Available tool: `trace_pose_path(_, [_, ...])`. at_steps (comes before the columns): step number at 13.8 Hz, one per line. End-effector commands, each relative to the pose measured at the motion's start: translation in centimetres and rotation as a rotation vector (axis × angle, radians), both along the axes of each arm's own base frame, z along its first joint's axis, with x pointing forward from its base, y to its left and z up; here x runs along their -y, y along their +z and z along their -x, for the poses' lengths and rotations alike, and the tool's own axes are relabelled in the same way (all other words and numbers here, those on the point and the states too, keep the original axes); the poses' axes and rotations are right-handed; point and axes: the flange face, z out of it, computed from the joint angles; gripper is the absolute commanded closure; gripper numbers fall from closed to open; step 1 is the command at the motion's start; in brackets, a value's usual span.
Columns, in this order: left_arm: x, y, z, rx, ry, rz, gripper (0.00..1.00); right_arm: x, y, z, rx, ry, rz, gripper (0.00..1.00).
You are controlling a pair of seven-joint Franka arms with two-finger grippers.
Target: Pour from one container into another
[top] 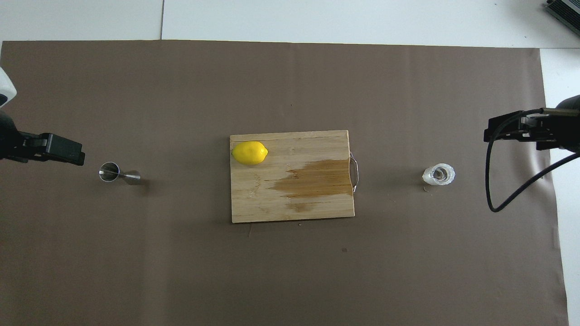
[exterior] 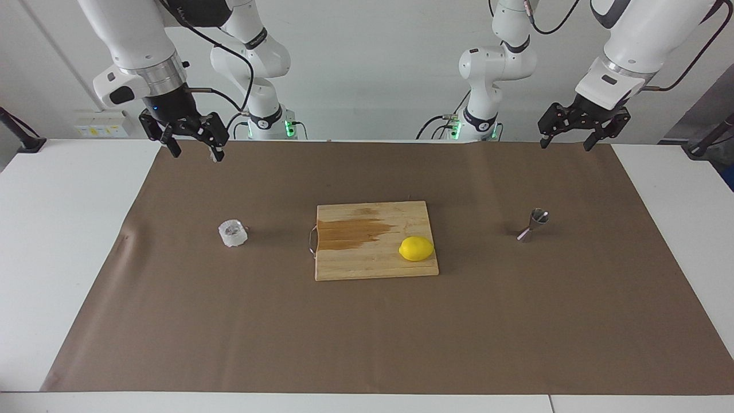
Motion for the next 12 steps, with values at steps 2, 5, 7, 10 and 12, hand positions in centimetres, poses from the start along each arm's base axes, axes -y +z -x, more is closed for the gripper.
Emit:
trace_pose_path(2, [0.0,0.0,-0.3,0.019,-0.023,-0.008,0.0,0.1,0.0,0.3,-0.007,-0.019,-0.005,0.0])
trace_pose_path(5, [0.0,-0.2,-0.3,0.017,-0.031,-0.008,0.0,0.1,0.0,0.3,-0.007,-0.019,-0.005,0.0])
trace_pose_path(7, [0.1,-0.7,0.0,0.022,-0.028,0.001,0.0,0.1,0.0,0.3,-0.007,-0.019,-0.005,0.0])
trace_pose_path(10, [0.0,-0.9,-0.1,0.029,-0.009,0.003,0.0,0.1,0.0,0.3,-0.007,-0.019,-0.005,0.0])
trace_pose_path(12, [-0.2,-1.1,-0.2,0.022,0.006,0.005,0.0,0.1,0.0,0.3,-0.007,-0.019,-0.005,0.0])
